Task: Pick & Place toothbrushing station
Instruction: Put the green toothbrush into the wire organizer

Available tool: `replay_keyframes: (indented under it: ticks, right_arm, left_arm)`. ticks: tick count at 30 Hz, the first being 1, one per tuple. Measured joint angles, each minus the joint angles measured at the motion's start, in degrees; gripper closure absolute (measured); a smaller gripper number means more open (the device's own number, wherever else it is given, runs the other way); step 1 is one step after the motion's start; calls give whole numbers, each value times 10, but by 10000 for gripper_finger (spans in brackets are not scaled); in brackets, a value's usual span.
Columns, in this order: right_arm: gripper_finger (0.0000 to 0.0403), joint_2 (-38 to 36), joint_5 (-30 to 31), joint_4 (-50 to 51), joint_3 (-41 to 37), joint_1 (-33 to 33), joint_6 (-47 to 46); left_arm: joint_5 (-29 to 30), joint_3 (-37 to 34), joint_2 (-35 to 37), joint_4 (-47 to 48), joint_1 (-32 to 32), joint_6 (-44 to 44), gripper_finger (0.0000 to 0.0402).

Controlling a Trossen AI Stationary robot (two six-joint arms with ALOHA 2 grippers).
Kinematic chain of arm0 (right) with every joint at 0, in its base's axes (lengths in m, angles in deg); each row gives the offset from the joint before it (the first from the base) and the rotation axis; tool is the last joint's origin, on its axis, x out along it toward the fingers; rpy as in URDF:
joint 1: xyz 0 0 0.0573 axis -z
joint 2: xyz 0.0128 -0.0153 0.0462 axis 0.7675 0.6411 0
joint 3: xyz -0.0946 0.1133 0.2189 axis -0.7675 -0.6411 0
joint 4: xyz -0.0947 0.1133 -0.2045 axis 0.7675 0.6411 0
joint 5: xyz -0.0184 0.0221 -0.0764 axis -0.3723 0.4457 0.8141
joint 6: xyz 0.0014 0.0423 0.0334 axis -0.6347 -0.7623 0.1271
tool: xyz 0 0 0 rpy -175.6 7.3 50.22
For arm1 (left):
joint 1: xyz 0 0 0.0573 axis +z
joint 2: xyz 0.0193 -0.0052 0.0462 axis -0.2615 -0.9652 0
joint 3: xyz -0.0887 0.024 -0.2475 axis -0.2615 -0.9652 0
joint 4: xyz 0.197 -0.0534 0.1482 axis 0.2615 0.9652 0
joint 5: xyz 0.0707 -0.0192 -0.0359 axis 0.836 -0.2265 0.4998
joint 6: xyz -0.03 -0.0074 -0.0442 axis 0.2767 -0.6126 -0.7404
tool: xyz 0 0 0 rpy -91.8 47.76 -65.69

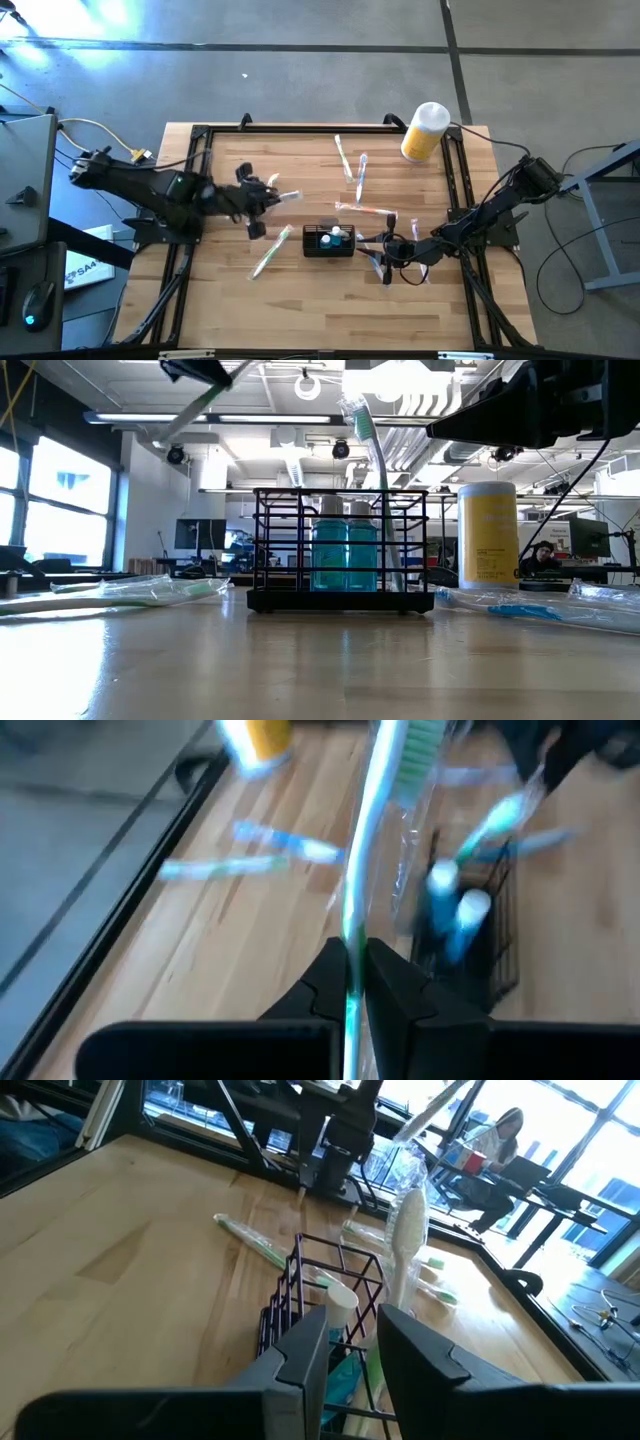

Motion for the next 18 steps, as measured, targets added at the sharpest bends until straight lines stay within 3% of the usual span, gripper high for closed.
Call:
replay_keyframes:
  ticks: [4,10,13,18]
  right_arm:
    - [321,0,0,0,0,0,-4]
    - [321,0,0,-2,0,0,-5]
    - [321,0,0,-3,0,0,-3]
    - [321,0,0,-8,0,0,5]
  left_arm:
    - [-148,-114,62,-205,63,62,391]
    - [-311,-273,81,-514,135,54,391]
    - [-346,-321,48,-645,147,45,391]
    - [-353,-353,-29,-797,146,25,391]
